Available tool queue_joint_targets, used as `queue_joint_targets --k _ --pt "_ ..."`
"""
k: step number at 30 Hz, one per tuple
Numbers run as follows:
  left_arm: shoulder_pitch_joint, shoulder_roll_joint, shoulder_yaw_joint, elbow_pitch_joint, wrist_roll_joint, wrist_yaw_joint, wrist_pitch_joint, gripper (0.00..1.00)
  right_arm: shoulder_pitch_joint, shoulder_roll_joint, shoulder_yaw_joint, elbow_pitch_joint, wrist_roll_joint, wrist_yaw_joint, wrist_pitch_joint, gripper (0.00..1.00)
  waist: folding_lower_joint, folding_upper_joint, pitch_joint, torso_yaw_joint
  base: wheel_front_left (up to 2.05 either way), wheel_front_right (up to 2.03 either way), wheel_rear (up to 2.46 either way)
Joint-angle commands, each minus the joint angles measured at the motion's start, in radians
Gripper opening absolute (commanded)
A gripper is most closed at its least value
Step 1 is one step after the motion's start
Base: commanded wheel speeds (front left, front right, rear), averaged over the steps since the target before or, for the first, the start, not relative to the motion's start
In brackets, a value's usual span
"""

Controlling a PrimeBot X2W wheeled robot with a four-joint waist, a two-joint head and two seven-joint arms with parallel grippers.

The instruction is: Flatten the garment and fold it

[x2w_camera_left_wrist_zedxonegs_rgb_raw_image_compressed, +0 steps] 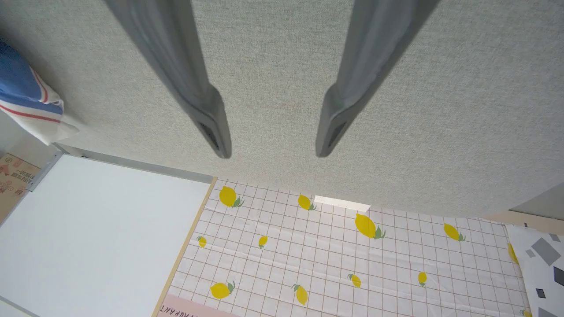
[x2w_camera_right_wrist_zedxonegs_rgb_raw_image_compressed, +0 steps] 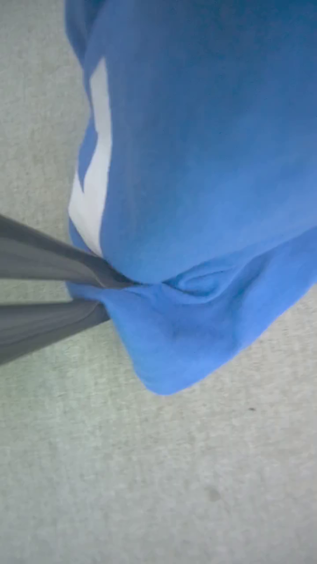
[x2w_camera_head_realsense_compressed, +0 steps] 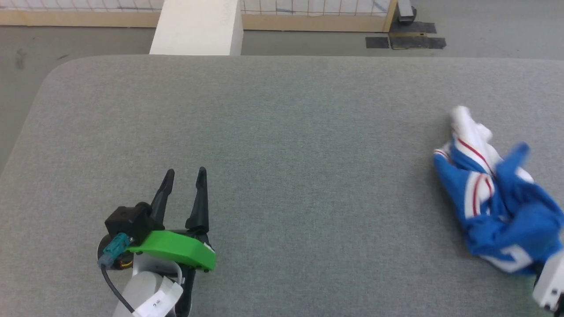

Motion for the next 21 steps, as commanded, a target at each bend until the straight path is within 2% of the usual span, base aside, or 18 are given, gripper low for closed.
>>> queue_joint_targets --k 1,2,10,12,13,16,21 --pt "0.013 0.000 0.003 0.003 0.003 -0.004 -0.004 1.00 0.030 0.028 -0.023 -0.006 -0.009 -0.001 -0.015 0.35 0.0000 0.0120 0.001 -0.005 0.00 0.00 0.00" --pt "0.014 0.001 0.005 0.003 0.004 -0.004 -0.004 1.00 0.050 0.051 -0.048 -0.013 -0.013 -0.001 -0.031 1.00 0.0000 0.0120 0.001 -0.007 0.00 0.00 0.00" --pt "0.026 0.002 0.013 0.002 0.008 -0.003 -0.004 1.00 0.094 0.186 -0.254 -0.146 -0.136 -0.001 -0.238 1.00 0.0000 0.0120 -0.011 -0.013 0.00 0.00 0.00" --pt "0.030 0.002 0.014 0.002 0.007 -0.002 -0.004 1.00 0.075 0.202 -0.276 -0.190 -0.169 -0.001 -0.255 1.00 0.0000 0.0120 -0.014 -0.015 0.00 0.00 0.00" --pt "0.031 0.002 0.012 0.001 0.008 -0.002 -0.004 1.00 0.027 0.202 -0.262 -0.247 -0.195 -0.001 -0.237 1.00 0.0000 0.0120 -0.015 -0.015 0.00 0.00 0.00" --pt "0.026 0.003 0.010 0.002 0.009 -0.003 -0.004 1.00 -0.035 0.170 -0.190 -0.280 -0.202 -0.001 -0.162 1.00 0.0000 0.0120 -0.013 -0.010 0.00 0.00 0.00" --pt "0.007 -0.001 0.000 0.000 0.006 -0.006 -0.004 1.00 -0.150 0.061 -0.015 -0.284 -0.166 -0.001 0.019 1.00 0.0000 0.0120 0.005 0.021 0.00 0.00 0.00"
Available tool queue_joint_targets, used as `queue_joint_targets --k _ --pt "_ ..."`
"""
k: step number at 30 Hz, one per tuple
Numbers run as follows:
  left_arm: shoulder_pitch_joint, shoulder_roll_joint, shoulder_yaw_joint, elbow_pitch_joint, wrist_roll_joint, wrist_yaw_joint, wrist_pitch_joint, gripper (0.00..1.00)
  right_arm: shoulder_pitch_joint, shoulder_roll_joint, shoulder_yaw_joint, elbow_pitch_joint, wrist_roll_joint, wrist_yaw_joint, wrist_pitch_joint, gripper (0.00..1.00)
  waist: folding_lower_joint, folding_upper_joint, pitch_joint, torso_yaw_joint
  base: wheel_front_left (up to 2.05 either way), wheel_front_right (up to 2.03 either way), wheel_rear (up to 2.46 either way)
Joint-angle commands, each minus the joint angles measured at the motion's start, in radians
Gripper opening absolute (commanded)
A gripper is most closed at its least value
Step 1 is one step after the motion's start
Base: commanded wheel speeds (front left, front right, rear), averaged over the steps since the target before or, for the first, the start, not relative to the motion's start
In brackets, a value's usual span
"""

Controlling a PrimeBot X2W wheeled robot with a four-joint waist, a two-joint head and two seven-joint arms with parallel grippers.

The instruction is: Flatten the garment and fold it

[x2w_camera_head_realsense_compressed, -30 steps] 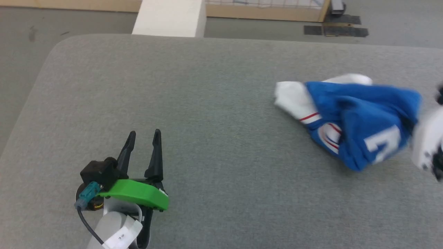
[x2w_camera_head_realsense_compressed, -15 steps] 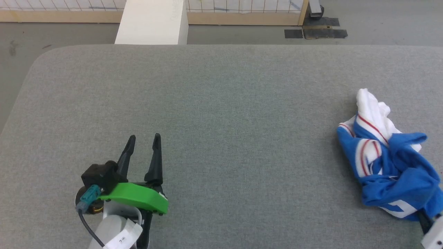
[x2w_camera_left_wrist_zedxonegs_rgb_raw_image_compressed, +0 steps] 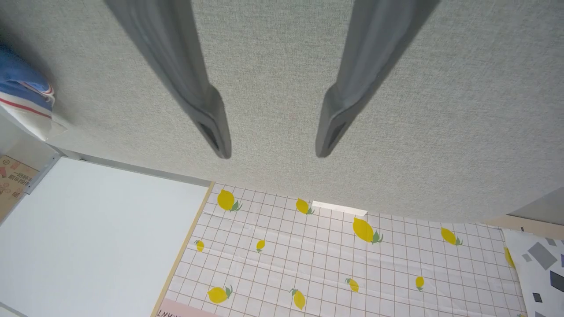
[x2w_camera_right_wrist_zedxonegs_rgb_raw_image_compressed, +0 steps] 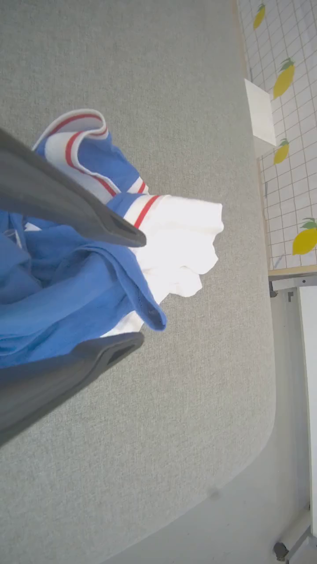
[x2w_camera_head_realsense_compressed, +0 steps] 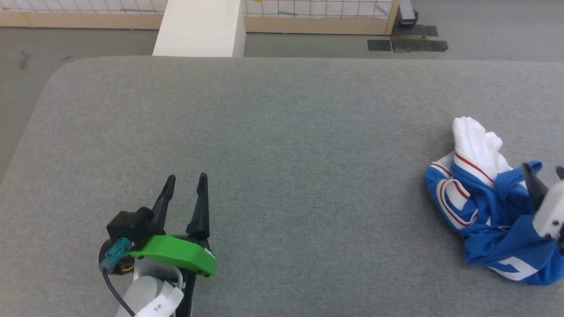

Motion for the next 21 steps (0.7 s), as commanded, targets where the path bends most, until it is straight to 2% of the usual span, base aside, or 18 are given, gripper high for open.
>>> queue_joint_targets --k 1,3,7,12,16,17,18,19,21 --pt "-0.015 -0.002 -0.003 -0.002 0.003 -0.004 -0.004 1.00 -0.042 -0.030 0.040 0.003 0.019 -0.001 0.046 1.00 0.0000 0.0120 0.017 0.021 0.00 0.00 0.00" --pt "-0.025 -0.007 -0.005 -0.006 0.002 -0.006 -0.004 1.00 -0.114 -0.096 0.152 0.024 0.055 -0.001 0.164 1.00 0.0000 0.0120 0.039 0.044 0.00 0.00 0.00" --pt "-0.040 -0.013 -0.008 -0.009 0.001 -0.009 -0.004 1.00 -0.190 -0.156 0.268 0.076 0.082 -0.001 0.291 1.00 0.0000 0.0120 0.070 0.073 0.00 0.00 0.00" --pt "-0.059 -0.021 -0.009 -0.009 0.001 -0.014 -0.004 1.00 -0.251 -0.199 0.356 0.159 0.091 -0.001 0.360 1.00 0.0000 0.0120 0.104 0.099 0.00 0.00 0.00" --pt "-0.065 -0.026 -0.007 -0.005 0.003 -0.017 -0.004 1.00 -0.268 -0.211 0.381 0.245 0.088 -0.001 0.381 1.00 0.0000 0.0120 0.114 0.106 0.00 0.00 0.00" --pt "-0.066 -0.027 -0.006 -0.003 0.004 -0.018 -0.004 1.00 -0.271 -0.212 0.382 0.265 0.086 -0.001 0.376 0.88 0.0000 0.0120 0.115 0.106 0.00 0.00 0.00" --pt "-0.066 -0.028 -0.005 -0.002 0.005 -0.018 -0.004 1.00 -0.273 -0.214 0.386 0.277 0.084 -0.001 0.371 0.48 0.0000 0.0120 0.115 0.106 0.00 0.00 0.00" --pt "-0.066 -0.029 -0.004 0.001 0.006 -0.019 -0.004 1.00 -0.277 -0.211 0.386 0.289 0.088 -0.001 0.358 0.00 0.0000 0.0120 0.112 0.104 0.00 0.00 0.00" --pt "-0.063 -0.030 -0.001 0.005 0.009 -0.019 -0.004 1.00 -0.287 -0.209 0.394 0.300 0.085 -0.001 0.321 0.00 0.0000 0.0120 0.103 0.098 0.00 0.00 0.00"
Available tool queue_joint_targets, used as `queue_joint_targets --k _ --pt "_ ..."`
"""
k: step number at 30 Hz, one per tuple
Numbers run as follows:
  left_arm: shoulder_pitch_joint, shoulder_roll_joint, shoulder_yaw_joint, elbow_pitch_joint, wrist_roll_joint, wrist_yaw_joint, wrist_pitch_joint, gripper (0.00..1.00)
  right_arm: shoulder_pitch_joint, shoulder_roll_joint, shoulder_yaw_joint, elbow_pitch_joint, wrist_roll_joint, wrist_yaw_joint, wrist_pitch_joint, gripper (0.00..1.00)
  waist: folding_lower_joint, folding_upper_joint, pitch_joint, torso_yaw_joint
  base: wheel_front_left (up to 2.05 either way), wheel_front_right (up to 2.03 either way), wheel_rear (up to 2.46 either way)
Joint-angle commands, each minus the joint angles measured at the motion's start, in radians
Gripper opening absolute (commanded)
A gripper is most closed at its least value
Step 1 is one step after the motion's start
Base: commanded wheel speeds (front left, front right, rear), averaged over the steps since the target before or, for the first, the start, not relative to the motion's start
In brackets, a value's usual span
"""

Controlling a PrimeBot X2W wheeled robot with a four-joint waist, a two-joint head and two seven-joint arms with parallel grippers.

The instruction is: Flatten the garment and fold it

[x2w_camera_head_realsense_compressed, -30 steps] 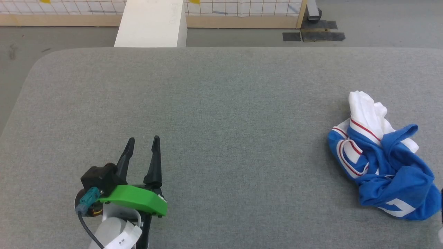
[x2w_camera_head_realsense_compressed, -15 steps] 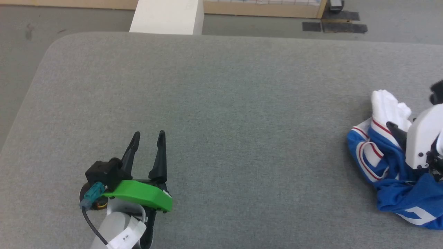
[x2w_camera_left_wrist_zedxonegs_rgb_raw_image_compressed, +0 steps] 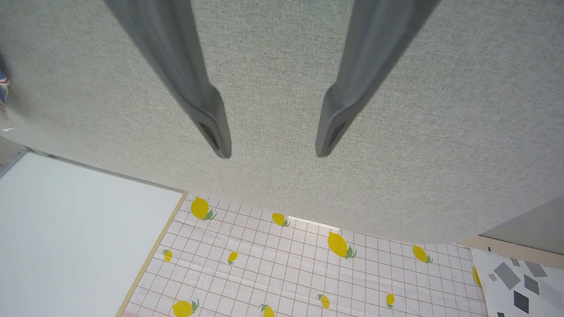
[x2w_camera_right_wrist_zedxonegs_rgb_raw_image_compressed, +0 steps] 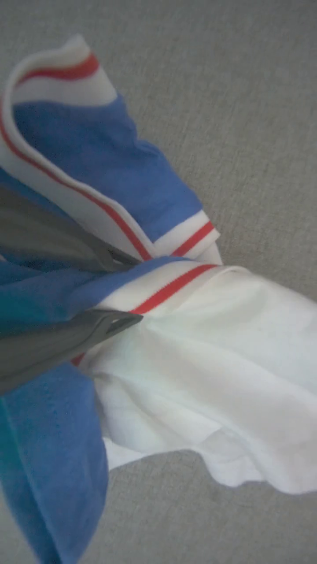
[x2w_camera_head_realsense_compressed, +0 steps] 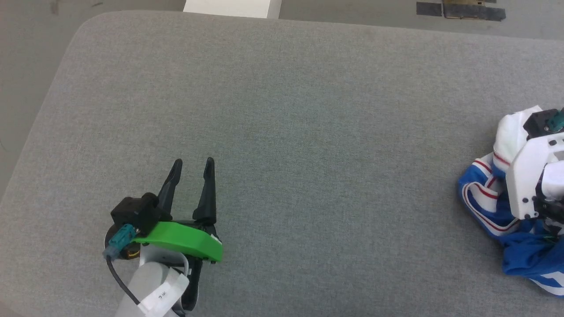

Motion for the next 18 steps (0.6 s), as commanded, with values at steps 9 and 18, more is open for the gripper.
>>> queue_joint_targets --k 9,18 --pt "0.003 0.000 0.011 0.020 0.023 -0.010 -0.004 1.00 -0.103 0.017 0.014 -0.035 -0.087 -0.002 -0.311 0.00 0.0000 0.0120 -0.079 -0.033 0.00 0.00 0.00" --pt "0.034 0.012 0.011 0.037 0.024 -0.009 -0.002 1.00 -0.130 0.120 0.155 -0.209 -0.135 -0.002 -0.494 0.00 0.0000 0.0120 -0.153 -0.060 0.00 0.00 0.00"
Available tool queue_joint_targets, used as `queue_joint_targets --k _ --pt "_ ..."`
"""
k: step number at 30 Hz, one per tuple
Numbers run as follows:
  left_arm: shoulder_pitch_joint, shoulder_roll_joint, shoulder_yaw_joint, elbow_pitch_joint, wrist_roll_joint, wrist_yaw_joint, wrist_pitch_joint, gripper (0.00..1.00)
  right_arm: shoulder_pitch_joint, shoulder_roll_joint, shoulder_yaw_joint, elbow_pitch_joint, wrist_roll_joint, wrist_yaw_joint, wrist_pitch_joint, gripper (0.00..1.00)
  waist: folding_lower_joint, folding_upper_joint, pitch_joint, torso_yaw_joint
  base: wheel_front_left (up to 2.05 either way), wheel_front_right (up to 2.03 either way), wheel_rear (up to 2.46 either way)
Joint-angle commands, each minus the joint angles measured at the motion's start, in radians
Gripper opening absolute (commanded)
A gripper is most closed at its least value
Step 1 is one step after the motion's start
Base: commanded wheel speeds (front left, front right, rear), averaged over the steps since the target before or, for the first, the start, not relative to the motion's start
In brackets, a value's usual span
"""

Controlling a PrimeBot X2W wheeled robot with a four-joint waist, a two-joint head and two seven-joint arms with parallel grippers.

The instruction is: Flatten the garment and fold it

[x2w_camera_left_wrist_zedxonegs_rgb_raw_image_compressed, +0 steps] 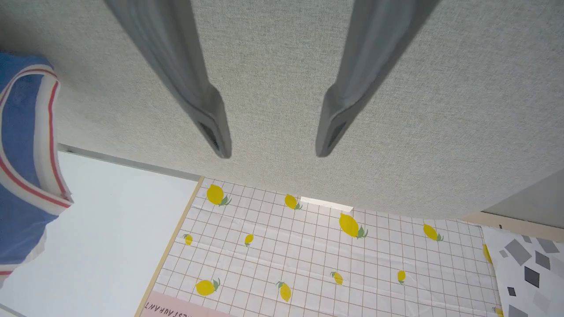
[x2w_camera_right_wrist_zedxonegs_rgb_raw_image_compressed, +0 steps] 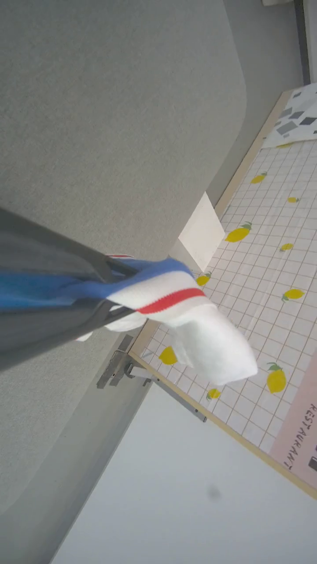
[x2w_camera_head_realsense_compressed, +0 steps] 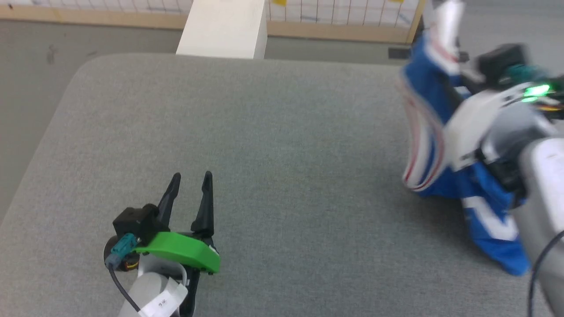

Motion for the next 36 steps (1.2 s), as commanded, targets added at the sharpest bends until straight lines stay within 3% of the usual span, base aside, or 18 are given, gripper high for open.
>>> queue_joint_targets --k 1,10,13,19,20,21,22,29,36 --pt "0.011 0.009 0.001 0.002 0.005 -0.003 -0.001 1.00 0.016 0.010 0.031 -0.030 0.001 -0.002 -0.010 0.00 0.0000 0.0120 -0.027 -0.015 0.00 0.00 0.00" --pt "0.030 0.015 -0.009 -0.008 -0.001 0.003 0.013 1.00 0.184 0.009 0.410 -0.181 0.129 -0.002 0.078 0.00 0.0000 0.0120 -0.046 -0.032 0.00 0.00 0.00" --pt "0.031 0.015 -0.014 -0.011 -0.003 0.005 0.016 1.00 0.240 -0.013 0.542 -0.169 0.186 -0.002 0.128 0.00 0.0000 0.0120 -0.042 -0.035 0.00 0.00 0.00" --pt "0.029 0.013 -0.024 -0.007 -0.008 0.005 0.018 1.00 0.331 -0.041 0.704 -0.085 0.285 -0.002 0.167 0.00 0.0000 0.0120 -0.038 -0.031 0.00 0.00 0.00" --pt "0.029 0.013 -0.025 -0.006 -0.009 0.006 0.018 1.00 0.340 -0.042 0.711 -0.072 0.295 -0.002 0.159 0.27 0.0000 0.0120 -0.038 -0.031 0.00 0.00 0.00" --pt "0.030 0.013 -0.026 -0.005 -0.011 0.006 0.017 1.00 0.346 -0.042 0.715 -0.056 0.300 -0.002 0.139 0.79 0.0000 0.0120 -0.037 -0.030 0.00 0.00 0.00" --pt "0.030 0.013 -0.025 -0.005 -0.012 0.007 0.017 1.00 0.348 -0.042 0.714 -0.047 0.300 -0.002 0.120 1.00 0.0000 0.0120 -0.036 -0.031 0.00 0.00 0.00" --pt "0.047 0.022 -0.018 -0.002 -0.019 0.015 0.014 1.00 0.415 0.023 0.531 -0.050 0.250 -0.002 -0.105 1.00 0.0000 0.0120 -0.051 -0.042 0.00 0.00 0.00" --pt "0.065 0.030 -0.015 -0.008 -0.024 0.025 0.013 1.00 0.508 0.085 0.261 -0.134 0.170 -0.002 -0.165 1.00 0.0000 0.0120 -0.070 -0.053 0.00 0.00 0.00"
